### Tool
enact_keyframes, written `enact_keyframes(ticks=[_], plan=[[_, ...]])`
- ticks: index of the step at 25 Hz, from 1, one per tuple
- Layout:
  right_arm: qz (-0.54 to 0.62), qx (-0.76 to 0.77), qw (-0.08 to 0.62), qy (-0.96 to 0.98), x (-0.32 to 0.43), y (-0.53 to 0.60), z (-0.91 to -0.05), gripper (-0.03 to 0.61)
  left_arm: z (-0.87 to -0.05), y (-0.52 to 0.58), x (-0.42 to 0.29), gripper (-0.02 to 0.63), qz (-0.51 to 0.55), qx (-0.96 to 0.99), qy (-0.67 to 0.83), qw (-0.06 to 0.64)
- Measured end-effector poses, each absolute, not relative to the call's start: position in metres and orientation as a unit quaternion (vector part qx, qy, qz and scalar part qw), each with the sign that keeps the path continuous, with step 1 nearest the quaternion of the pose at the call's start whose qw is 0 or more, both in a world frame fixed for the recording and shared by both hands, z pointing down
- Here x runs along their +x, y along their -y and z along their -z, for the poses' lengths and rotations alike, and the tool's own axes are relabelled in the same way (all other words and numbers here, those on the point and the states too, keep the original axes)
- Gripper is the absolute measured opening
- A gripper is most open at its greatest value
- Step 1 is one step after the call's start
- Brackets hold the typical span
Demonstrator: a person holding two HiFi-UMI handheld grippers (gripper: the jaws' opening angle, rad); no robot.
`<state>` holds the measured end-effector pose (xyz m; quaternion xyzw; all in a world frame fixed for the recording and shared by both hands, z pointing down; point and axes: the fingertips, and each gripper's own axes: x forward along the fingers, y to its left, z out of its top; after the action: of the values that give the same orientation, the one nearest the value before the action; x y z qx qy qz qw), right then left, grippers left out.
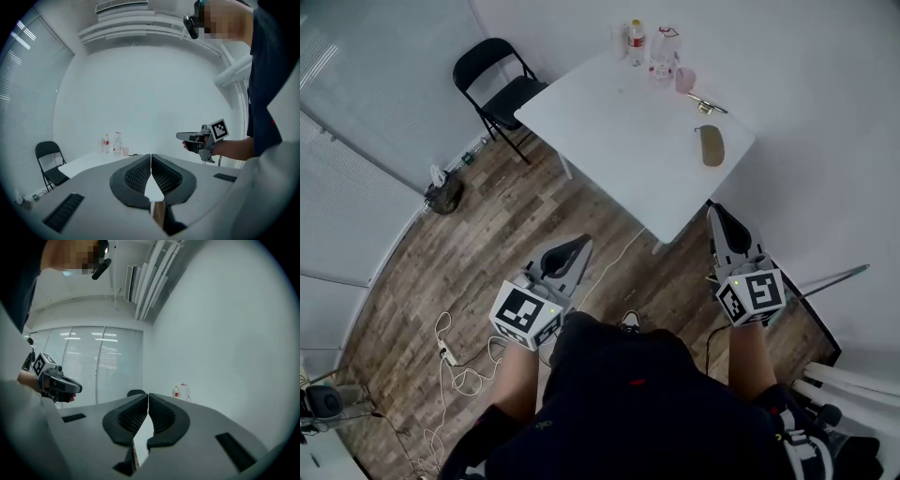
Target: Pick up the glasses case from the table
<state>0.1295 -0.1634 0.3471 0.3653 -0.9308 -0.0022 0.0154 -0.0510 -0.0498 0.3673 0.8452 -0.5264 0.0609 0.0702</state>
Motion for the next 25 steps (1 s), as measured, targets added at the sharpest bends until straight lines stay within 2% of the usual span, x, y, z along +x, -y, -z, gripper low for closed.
enact_keyframes(ticks=[13, 19, 25], plan=[[-0.027, 0.439, 0.024, 0.898, 0.146, 0.25, -0.37, 0.023, -0.388, 0.158, -0.054, 0.023, -0.051, 0.875, 0.473, 0.087], [-0.03, 0.475, 0.038, 0.879, 0.121, 0.302, -0.378, 0.023, -0.391, 0.228, -0.087, 0.023, -0.048, 0.891, 0.442, 0.093], [-0.045, 0.558, 0.02, 0.829, 0.106, 0.359, -0.374, 0.023, -0.395, 0.288, -0.119, 0.023, -0.06, 0.915, 0.388, 0.089]])
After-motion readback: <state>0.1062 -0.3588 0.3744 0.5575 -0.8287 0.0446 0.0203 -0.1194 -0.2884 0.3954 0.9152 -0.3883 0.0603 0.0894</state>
